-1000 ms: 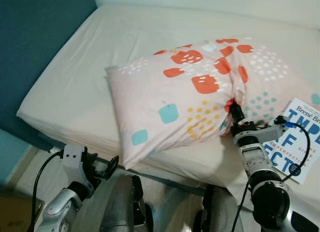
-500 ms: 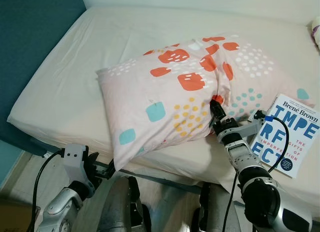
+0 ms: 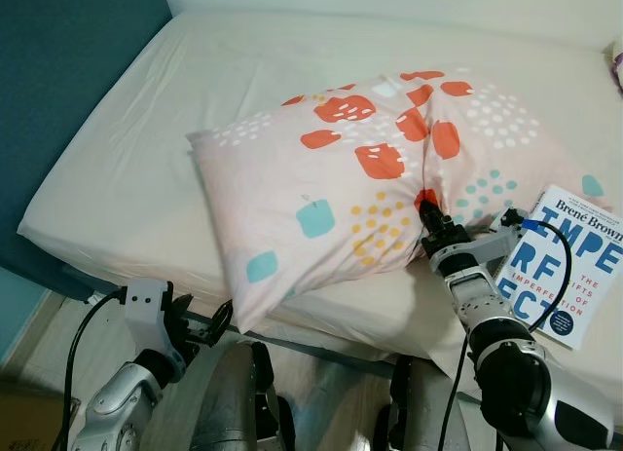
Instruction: Clean up the room
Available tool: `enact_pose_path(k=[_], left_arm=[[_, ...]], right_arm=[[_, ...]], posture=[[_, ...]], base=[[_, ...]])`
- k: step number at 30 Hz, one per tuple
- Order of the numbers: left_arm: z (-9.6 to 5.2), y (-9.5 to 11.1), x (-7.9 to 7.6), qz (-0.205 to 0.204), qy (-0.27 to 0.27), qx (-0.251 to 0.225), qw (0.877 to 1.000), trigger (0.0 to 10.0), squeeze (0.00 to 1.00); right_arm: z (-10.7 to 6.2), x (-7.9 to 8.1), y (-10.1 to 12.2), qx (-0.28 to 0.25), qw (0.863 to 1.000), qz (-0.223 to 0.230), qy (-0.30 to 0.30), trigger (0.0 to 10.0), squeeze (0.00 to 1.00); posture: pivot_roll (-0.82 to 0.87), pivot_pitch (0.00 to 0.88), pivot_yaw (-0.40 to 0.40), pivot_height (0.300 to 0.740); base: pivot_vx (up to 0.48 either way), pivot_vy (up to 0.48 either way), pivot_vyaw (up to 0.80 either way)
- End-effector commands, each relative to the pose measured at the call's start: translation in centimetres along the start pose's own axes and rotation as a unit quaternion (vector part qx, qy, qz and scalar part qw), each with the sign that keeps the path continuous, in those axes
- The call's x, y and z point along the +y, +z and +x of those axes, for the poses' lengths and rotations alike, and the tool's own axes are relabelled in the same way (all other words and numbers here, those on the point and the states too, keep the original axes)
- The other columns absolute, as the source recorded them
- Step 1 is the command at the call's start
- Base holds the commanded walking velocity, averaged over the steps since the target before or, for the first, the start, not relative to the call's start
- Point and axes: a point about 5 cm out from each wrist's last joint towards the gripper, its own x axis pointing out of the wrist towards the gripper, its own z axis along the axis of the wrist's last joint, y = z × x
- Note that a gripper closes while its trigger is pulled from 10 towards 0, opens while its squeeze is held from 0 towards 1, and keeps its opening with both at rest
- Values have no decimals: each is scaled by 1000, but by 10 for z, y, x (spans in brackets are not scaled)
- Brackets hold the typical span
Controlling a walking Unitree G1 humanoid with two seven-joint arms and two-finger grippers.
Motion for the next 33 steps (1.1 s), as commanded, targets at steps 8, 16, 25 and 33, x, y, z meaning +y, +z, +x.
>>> enact_pose_path(k=[8,16,25,33], left_arm=[[13,-11,0,-12,6,7,1000,10000,0],[39,-3,-7,-16,-7,-15,1000,10000,0],[63,8,-5,-18,-7,-39,999,10000,0],[69,10,12,-10,44,-43,998,10000,0]], right_arm=[[21,34,27,-6,993,-90,74,0,0],[51,108,64,-47,967,-155,195,0,0],[58,169,91,-56,926,-201,315,0,0],[45,106,25,50,947,-233,218,0,0]], posture=[[249,281,9,586],[222,189,-4,586],[192,96,-23,586],[133,21,-25,596]], base=[[0,0,0],[0,0,0],[0,0,0],[0,0,0]])
